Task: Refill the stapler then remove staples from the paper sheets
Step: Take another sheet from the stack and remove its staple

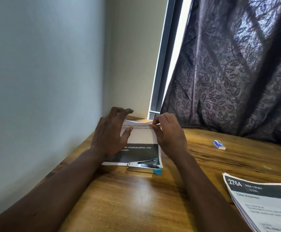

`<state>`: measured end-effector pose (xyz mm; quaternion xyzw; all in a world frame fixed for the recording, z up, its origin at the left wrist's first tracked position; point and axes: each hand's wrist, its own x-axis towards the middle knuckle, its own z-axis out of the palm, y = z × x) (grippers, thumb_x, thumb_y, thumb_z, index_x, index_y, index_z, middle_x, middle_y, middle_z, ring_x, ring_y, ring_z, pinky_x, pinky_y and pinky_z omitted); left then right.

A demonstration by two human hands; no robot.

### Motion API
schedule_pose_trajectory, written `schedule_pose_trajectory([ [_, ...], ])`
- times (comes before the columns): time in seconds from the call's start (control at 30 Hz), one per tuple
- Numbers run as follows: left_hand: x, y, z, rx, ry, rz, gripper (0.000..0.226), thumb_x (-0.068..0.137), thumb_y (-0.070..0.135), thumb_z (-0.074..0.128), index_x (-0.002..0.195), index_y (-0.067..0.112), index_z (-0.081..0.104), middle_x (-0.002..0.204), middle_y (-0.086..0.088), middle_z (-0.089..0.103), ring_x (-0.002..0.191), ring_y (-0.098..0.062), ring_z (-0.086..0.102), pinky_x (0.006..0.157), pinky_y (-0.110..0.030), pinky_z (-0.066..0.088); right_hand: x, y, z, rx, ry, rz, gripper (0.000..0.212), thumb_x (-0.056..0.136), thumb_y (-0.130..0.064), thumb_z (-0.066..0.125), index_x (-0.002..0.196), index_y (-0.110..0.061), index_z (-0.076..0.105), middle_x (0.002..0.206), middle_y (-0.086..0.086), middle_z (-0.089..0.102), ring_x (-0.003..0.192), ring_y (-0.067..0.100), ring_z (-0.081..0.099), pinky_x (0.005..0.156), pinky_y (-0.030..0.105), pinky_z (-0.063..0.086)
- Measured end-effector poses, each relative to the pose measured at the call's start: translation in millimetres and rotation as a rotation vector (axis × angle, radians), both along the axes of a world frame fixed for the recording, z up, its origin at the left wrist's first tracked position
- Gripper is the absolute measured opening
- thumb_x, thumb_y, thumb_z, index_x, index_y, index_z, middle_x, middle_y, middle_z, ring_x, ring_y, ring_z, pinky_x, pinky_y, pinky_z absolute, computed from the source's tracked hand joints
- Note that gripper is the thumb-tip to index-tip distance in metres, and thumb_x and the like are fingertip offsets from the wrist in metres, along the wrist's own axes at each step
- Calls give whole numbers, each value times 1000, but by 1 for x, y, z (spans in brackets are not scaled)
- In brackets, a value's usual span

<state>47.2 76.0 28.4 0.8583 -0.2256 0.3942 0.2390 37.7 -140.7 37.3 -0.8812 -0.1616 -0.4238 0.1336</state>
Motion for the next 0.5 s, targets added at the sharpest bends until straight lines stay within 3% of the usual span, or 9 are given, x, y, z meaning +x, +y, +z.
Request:
schedule_pose_trajectory([
  [0.07,1,-1,5,39,-76,31,47,89,34,72,134,29,57,129,-2,57,97,-26,64,85,-43,55,-4,4,4,-61,-99,18,24,89,-32,56,103,-14,62,107,7,61,99,22,53,67,32,51],
  [0.17,3,2,9,60,-194,23,21,93,32,70,113,27,73,108,4,69,84,-21,66,77,-42,52,-5,5,7,-133,-262,-20,22,90,-28,59,101,-10,66,103,10,62,95,24,54,68,32,49],
  [0.27,1,-1,15,37,-291,78,19,93,33,71,107,22,75,103,1,71,81,-22,66,75,-41,51,-9,7,11,-117,-347,-104,29,96,-29,48,111,-12,68,96,9,58,86,24,52,68,34,44],
  [0.33,0,-7,20,46,-363,95,19,92,33,71,105,19,76,102,-1,72,81,-23,67,75,-40,50,-12,13,10,-53,-320,-84,33,99,-31,47,121,-16,66,89,8,62,78,22,55,63,31,42],
  [0.4,1,-16,25,66,-412,63,19,91,32,72,101,16,77,99,-3,73,81,-24,69,74,-40,50,-13,20,6,49,-219,0,33,102,-32,51,130,-20,64,85,5,70,69,19,61,58,31,50],
  [0.5,6,-29,24,79,-443,14,19,89,31,73,97,14,77,96,-5,74,79,-25,70,73,-41,52,-11,23,-2,213,-133,56,32,104,-37,52,130,-26,65,77,1,74,57,14,62,54,33,56],
])
